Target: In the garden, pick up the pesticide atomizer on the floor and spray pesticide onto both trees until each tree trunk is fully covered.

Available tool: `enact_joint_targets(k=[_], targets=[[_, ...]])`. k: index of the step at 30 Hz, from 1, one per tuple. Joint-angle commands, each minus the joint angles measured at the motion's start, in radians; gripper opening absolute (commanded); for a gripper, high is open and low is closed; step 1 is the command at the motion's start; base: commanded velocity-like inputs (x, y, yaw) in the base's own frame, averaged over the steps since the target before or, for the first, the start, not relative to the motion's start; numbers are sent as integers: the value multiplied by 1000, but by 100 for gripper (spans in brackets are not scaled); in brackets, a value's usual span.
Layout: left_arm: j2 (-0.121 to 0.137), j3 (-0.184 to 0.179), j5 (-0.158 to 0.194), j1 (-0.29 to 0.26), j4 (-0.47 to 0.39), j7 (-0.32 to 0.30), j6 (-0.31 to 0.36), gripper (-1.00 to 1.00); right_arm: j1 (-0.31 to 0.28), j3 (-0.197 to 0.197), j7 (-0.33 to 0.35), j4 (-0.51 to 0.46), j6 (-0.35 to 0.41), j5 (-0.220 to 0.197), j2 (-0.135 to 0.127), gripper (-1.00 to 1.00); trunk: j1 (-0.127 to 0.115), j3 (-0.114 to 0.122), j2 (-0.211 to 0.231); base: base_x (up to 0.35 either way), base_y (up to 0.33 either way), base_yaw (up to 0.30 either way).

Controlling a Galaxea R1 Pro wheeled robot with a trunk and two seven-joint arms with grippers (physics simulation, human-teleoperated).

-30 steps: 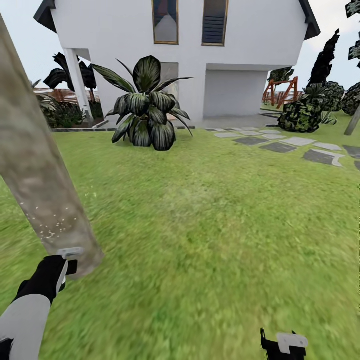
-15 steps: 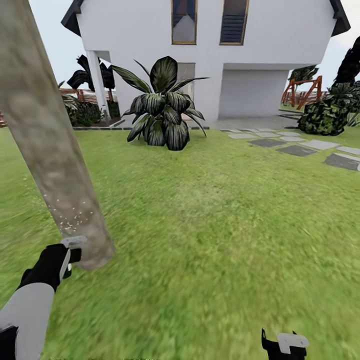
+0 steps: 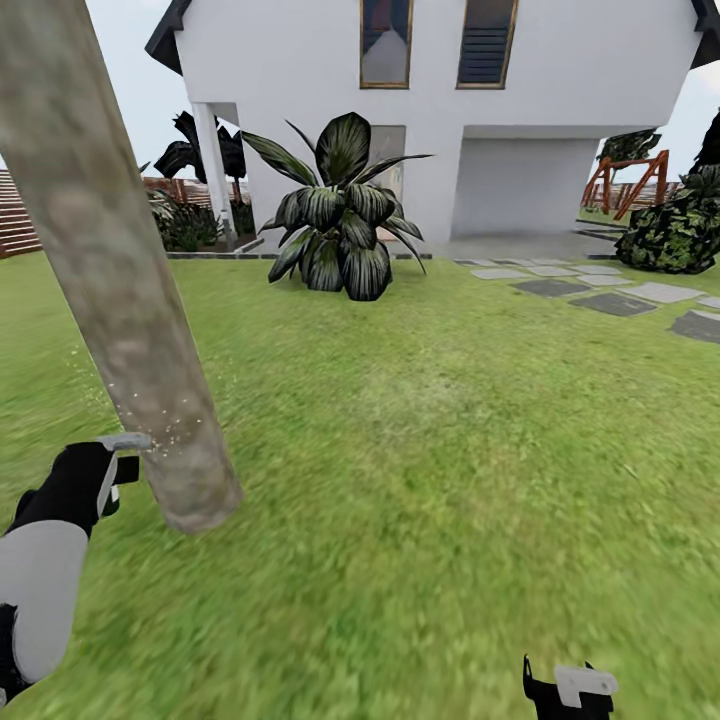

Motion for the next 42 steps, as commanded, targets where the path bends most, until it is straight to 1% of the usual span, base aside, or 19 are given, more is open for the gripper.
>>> enact_joint_targets(k=[1, 2, 4, 7, 12, 16, 18, 28, 33, 36, 42], targets=[[-2, -16, -3, -2, -1, 2, 4, -100, -1, -5, -7, 2, -3, 11, 0, 100, 0, -1, 0, 112, -158, 0], [-3, -25, -1, -6, -1, 2, 5, -100, -1, -5, -7, 2, -3, 11, 0, 100, 0, -1, 0, 163, -186, 0], [-3, -30, 2, -13, -1, 3, 5, -100, -1, -5, -7, 2, -3, 11, 0, 100, 0, -1, 0, 219, -181, 0], [-2, -28, 3, -14, -1, 3, 5, -100, -1, -5, -7, 2, -3, 11, 0, 100, 0, -1, 0, 279, -88, 0], [5, -26, 3, -10, -1, 3, 5, -100, -1, -4, -7, 2, -3, 11, 0, 100, 0, -1, 0, 40, -6, 13], [2, -22, 8, -3, -3, 2, 2, -100, -1, -4, -7, 2, -3, 11, 0, 100, 0, -1, 0, 2, -60, 234], [1, -21, 17, -2, -3, 3, -1, -100, -1, -4, -7, 2, -3, 11, 0, 100, 0, -1, 0, 0, -249, 266], [-1, -23, 18, -5, -4, 4, -3, -100, -1, -5, -7, 2, -3, 11, 0, 100, 0, -1, 0, 10, -271, 32], [-2, -21, 18, -1, -54, 4, 0, -100, -1, -5, -7, 2, -3, 11, 0, 100, 0, -1, 0, 207, -200, 0], [-3, -22, 18, 0, -58, 4, 0, -100, -1, -5, -7, 2, -3, 11, 0, 100, 0, -1, 0, 178, -216, 0], [-3, -22, 18, 0, -60, 4, 0, -100, -1, -5, -7, 2, -3, 11, 0, 100, 0, -1, 0, 21, -269, 0]])
